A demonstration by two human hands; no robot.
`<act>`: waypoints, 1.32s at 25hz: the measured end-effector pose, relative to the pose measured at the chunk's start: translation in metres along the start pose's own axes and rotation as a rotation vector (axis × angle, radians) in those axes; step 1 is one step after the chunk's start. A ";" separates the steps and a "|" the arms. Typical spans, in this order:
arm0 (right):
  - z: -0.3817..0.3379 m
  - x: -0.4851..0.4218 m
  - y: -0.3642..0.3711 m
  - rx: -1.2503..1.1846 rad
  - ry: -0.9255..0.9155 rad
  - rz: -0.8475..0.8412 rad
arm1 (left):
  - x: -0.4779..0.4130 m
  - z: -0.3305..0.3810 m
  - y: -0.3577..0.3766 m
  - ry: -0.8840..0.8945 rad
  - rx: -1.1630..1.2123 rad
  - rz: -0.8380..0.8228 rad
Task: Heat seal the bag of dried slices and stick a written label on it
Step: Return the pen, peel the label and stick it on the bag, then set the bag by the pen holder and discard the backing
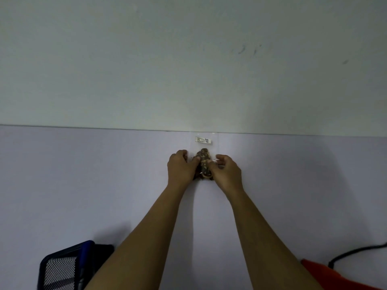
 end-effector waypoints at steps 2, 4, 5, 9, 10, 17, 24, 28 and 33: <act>-0.008 0.001 -0.007 0.033 -0.060 0.044 | 0.004 0.001 -0.005 0.006 -0.017 0.000; -0.021 0.009 -0.016 0.031 -0.127 0.099 | 0.010 0.002 -0.014 0.005 -0.025 -0.013; -0.028 0.016 -0.021 0.023 -0.155 0.127 | 0.014 0.004 -0.021 0.010 -0.033 -0.018; -0.052 0.061 -0.029 0.024 -0.226 0.130 | 0.036 0.018 -0.064 0.049 -0.053 -0.010; -0.057 0.077 -0.029 0.025 -0.237 0.106 | 0.044 0.022 -0.081 0.064 -0.055 0.003; -0.077 0.209 -0.016 -0.018 -0.282 -0.084 | 0.099 0.008 -0.221 0.199 -0.100 0.114; -0.068 0.307 0.043 0.064 -0.287 -0.499 | 0.145 -0.092 -0.317 0.014 -0.057 0.239; -0.054 0.319 0.072 0.076 -0.262 -0.563 | 0.171 -0.132 -0.301 -0.144 0.029 0.095; -0.057 0.319 0.084 -0.019 -0.361 -0.555 | 0.172 -0.131 -0.287 -0.084 0.073 0.074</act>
Point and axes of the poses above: each hand's wrist, its own x-axis away from the middle knuckle, its own y-axis out of the palm, z = x × y, the point moved 9 cm from there along -x, towards the middle knuckle, and after that the axes turned 15 degrees about z, right-handed, at the moved point
